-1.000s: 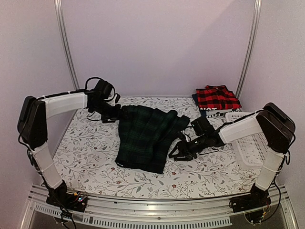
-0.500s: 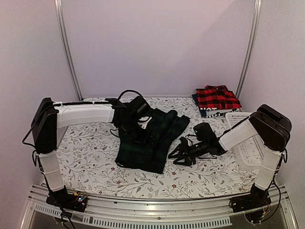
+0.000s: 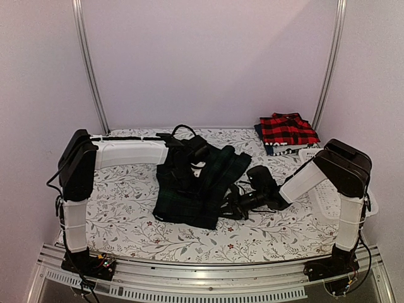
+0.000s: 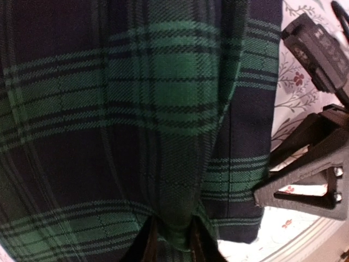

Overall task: Fold and stack the mixed laundry pile
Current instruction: Adjust the rectangle-folded shorts at the center of the board.

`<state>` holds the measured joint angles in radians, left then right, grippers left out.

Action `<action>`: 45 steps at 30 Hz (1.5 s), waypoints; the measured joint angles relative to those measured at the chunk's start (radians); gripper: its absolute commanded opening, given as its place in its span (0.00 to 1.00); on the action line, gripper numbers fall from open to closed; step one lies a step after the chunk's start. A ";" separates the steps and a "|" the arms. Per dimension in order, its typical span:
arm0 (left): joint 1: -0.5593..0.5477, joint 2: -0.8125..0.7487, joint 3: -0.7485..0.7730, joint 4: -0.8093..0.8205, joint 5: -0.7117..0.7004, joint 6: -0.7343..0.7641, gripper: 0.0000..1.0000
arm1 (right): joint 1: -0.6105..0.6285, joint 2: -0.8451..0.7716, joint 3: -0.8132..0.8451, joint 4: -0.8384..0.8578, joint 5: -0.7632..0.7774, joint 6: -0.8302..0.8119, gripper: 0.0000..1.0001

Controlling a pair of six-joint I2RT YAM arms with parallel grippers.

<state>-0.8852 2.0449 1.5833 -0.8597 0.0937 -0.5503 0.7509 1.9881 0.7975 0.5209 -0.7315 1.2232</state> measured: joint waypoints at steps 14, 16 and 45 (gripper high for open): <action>-0.006 -0.053 0.026 0.020 0.146 0.006 0.00 | 0.008 0.034 0.000 0.057 0.011 0.024 0.00; -0.010 -0.061 0.031 0.031 0.166 0.003 0.00 | 0.008 0.035 0.000 0.060 0.011 0.024 0.00; 0.010 0.028 -0.217 0.549 0.523 -0.089 0.00 | -0.056 -0.250 -0.165 -0.114 0.081 -0.039 0.69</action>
<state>-0.8757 2.0727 1.3663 -0.3107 0.6170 -0.6392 0.6949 1.7382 0.6327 0.4072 -0.6502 1.1839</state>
